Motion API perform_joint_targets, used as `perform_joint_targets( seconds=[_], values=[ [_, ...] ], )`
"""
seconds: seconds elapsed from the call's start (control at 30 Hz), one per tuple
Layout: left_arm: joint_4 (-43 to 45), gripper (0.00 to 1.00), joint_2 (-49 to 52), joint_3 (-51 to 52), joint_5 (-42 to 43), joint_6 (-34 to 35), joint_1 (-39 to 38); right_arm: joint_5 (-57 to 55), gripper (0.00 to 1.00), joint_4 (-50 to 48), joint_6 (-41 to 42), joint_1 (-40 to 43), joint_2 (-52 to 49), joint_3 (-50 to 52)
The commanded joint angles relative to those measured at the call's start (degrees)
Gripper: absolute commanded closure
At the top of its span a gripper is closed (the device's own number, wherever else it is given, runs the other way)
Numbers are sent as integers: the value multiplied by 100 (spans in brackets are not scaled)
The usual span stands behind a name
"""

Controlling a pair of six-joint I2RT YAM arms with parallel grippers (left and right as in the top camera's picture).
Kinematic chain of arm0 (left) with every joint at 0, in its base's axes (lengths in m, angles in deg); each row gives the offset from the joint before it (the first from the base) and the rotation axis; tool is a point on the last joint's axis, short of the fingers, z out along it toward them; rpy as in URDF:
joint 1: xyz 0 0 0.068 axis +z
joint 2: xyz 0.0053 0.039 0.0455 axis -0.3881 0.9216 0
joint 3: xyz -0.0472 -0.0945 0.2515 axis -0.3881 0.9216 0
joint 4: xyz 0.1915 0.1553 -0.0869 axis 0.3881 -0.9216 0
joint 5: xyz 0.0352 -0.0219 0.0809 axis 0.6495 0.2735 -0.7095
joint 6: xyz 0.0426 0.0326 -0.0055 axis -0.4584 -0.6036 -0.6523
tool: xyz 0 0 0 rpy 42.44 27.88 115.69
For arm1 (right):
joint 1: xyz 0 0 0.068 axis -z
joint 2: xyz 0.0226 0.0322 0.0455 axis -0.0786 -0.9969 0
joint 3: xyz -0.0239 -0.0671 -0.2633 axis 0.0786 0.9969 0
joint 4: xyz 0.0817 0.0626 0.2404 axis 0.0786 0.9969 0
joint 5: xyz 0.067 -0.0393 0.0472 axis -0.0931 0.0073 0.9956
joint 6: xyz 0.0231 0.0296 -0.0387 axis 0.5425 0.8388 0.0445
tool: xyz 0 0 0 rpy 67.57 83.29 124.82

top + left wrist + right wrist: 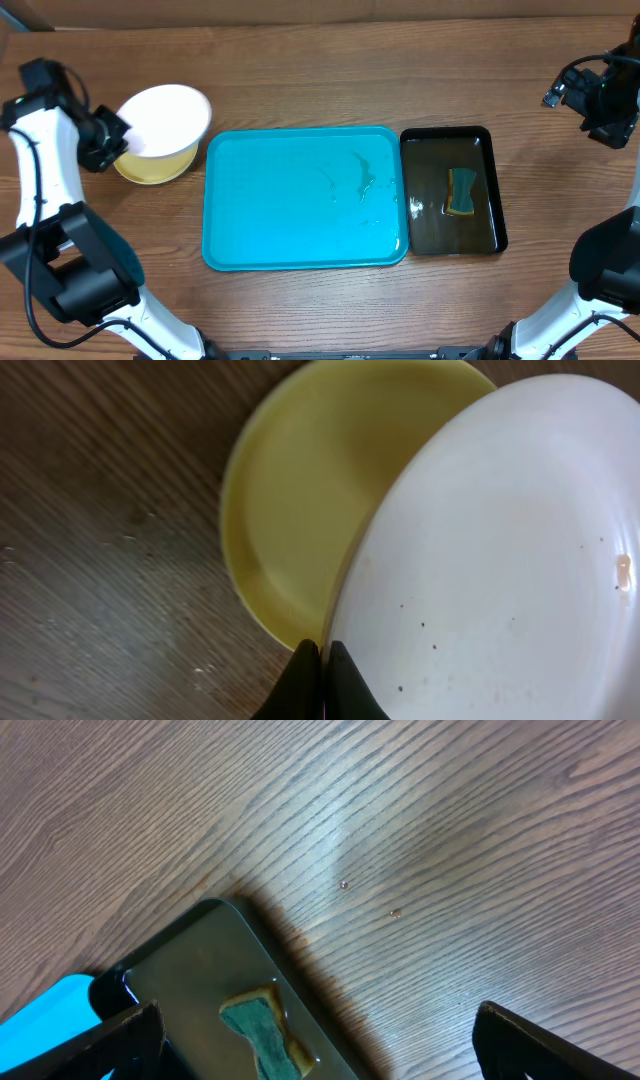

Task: Clean dirty plates on tray and stack at the side

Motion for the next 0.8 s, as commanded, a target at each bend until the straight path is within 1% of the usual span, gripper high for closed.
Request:
perform_joint_targets(
  seconds=[0.0, 0.1, 0.2, 0.23, 0.27, 0.3, 0.33, 0.37, 0.4, 0.43, 0.5, 0.63, 0.7, 0.77],
  values=[
    [205, 96, -138, 164, -439, 142, 168, 4, 0, -13, 26, 11, 81, -48],
    [372, 96, -138, 210, -706, 229, 278, 4, 0, -13, 26, 11, 81, -48],
    [525, 96, -138, 210, -699, 223, 286, 4, 0, -13, 26, 11, 81, -48],
    [538, 95, -138, 210, -697, 223, 282, 4, 0, -13, 26, 11, 81, -48],
    [549, 92, -138, 210, -697, 223, 273, 4, 0, -13, 26, 11, 81, -48],
    [544, 83, -138, 210, -675, 223, 260, 4, 0, -13, 26, 11, 81, -48],
    [529, 61, -138, 210, -625, 221, 245, 4, 0, -15, 26, 11, 81, -48],
    [516, 43, -138, 210, -560, 197, 243, 4, 0, -13, 26, 11, 81, -48],
    [496, 27, -138, 210, -479, 162, 243, 4, 0, -13, 26, 11, 81, -48],
    [479, 17, -138, 210, -382, 131, 243, 4, 0, -13, 26, 11, 81, -48],
    [461, 9, -138, 210, 26, -70, 234, 4, 0, -13, 26, 11, 81, -48],
    [466, 6, -138, 210, 1373, -881, 125, 4, 0, -13, 26, 11, 81, -48],
    [461, 3, -138, 210, 1764, -1132, 13, 4, 0, -13, 26, 11, 81, -48],
    [457, 0, -138, 210, 1853, -1239, -144, 4, 0, -13, 26, 11, 81, -48]
  ],
)
